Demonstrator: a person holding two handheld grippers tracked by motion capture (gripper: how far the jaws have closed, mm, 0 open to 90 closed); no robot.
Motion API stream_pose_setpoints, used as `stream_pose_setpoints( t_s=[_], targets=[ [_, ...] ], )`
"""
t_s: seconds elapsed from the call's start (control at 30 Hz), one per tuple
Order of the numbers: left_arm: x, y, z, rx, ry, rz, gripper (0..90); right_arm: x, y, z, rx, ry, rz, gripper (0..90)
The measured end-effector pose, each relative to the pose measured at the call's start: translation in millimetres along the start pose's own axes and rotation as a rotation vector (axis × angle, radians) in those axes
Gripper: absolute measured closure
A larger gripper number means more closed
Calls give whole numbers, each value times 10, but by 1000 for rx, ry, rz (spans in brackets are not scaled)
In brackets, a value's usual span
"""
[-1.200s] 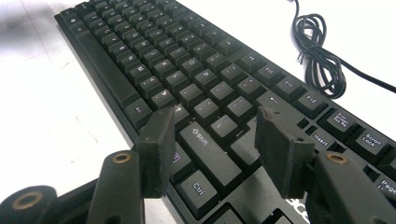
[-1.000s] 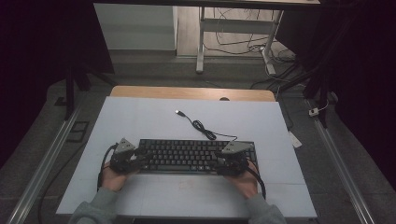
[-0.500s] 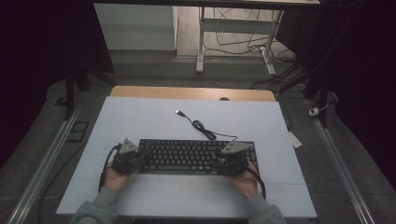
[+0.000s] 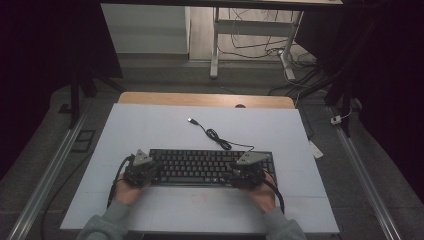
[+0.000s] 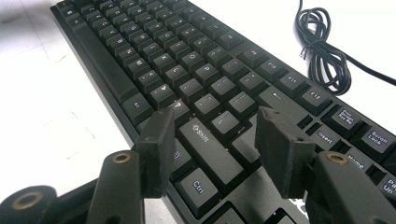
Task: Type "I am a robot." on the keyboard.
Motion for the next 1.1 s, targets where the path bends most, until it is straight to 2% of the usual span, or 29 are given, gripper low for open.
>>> stream_pose_setpoints(
  t_s=[0.53,0.8,1.1],
  targets=[
    [-9,44,7,12,6,-19,891,3,6,2,6,-2,0,479],
    [-9,60,10,20,5,-12,892,4,7,2,7,-3,0,478],
    [0,-21,-12,-40,-4,-6,874,-3,0,0,1,-1,1,478]
  ],
)
Point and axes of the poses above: each handheld gripper's, and its own axes: y roughly forward along the jaws, z roughly out of its underside, x roughly to its left, the point moved 2 cm from there along y, roughly forward along the jaws, and after that the axes turned 5 degrees about z, right-handed, at the moved point
